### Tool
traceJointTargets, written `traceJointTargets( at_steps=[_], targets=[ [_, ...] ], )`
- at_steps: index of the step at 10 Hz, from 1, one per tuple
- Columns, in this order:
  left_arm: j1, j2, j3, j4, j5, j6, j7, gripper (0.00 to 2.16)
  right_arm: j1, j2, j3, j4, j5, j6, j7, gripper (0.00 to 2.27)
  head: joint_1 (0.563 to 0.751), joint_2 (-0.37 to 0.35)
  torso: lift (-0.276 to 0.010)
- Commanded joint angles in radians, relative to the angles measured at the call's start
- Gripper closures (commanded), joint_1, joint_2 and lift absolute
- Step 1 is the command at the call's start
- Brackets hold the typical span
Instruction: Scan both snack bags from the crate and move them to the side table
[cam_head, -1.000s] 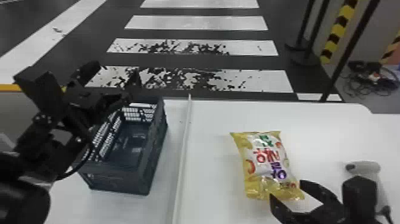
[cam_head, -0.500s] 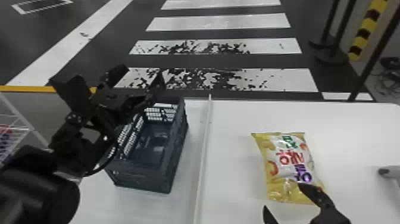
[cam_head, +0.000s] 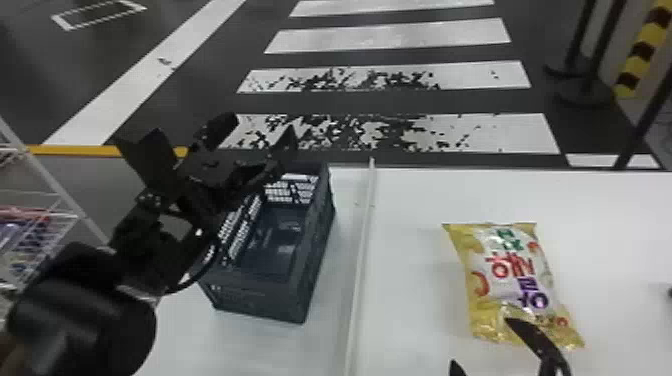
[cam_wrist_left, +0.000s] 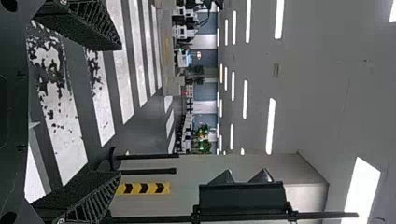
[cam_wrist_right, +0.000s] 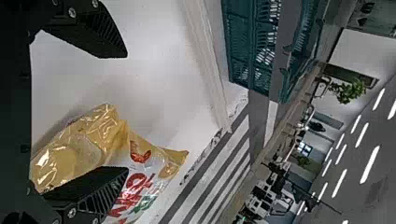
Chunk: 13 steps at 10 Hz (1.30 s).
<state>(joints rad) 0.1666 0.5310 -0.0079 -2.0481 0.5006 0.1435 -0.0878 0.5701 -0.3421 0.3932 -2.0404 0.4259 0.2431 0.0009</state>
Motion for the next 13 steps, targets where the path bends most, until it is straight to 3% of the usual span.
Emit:
traceJointTargets(
  at_steps=[1, 6, 9, 10, 12, 13],
  targets=[
    [0.002, 0.003, 0.0, -0.003, 0.003, 0.0, -0.001, 0.03, -0.042, -0.015, 0.05, 0.057, 0.053, 0.005, -0.035, 0.14, 0.695, 0.19, -0.095],
    [0.007, 0.006, 0.0, -0.001, 0.006, 0.0, -0.018, 0.03, -0.182, -0.04, 0.125, 0.206, 0.083, 0.017, -0.093, 0.22, 0.695, 0.188, -0.095],
    [0.016, 0.009, 0.016, 0.0, 0.012, 0.0, -0.024, 0.03, -0.24, -0.049, 0.144, 0.253, 0.079, 0.02, -0.111, 0.43, 0.695, 0.182, -0.095],
    [0.016, 0.009, 0.017, -0.001, 0.012, 0.0, -0.029, 0.03, -0.249, -0.057, 0.144, 0.266, 0.073, 0.017, -0.127, 0.81, 0.695, 0.181, -0.095],
    [0.017, 0.009, 0.023, 0.0, 0.021, 0.0, -0.046, 0.03, -0.251, -0.064, 0.153, 0.273, 0.067, 0.011, -0.188, 1.97, 0.695, 0.164, -0.095],
    [0.014, 0.009, 0.023, 0.0, 0.024, 0.0, -0.047, 0.03, -0.248, -0.064, 0.156, 0.261, 0.071, 0.02, -0.191, 1.98, 0.695, 0.16, -0.095]
  ],
)
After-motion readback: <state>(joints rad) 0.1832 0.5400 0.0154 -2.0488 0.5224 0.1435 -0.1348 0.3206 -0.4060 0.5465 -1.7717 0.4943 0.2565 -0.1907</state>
